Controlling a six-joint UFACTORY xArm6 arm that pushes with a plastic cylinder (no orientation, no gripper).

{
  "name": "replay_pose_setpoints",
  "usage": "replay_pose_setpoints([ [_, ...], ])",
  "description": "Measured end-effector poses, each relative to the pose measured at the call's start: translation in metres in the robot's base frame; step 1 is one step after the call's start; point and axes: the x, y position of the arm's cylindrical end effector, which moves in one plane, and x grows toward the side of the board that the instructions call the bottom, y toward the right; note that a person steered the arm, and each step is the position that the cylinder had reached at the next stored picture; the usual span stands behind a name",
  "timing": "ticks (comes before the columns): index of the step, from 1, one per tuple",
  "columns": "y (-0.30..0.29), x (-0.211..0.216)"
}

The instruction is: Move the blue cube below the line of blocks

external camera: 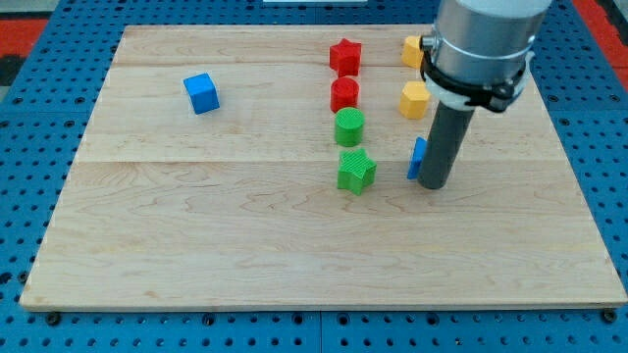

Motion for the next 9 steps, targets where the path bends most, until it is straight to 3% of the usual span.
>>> replay_pose_setpoints([
  [2, 0.0, -0.027],
  [3, 0.017, 0.016],
  [4, -0.004, 0.096],
  [5, -0.131, 0.104],
  [6, -0.248, 0.039],
  [7, -0.306, -0.048],
  [8, -0.345, -0.126],
  [9, -0.339, -0.176],
])
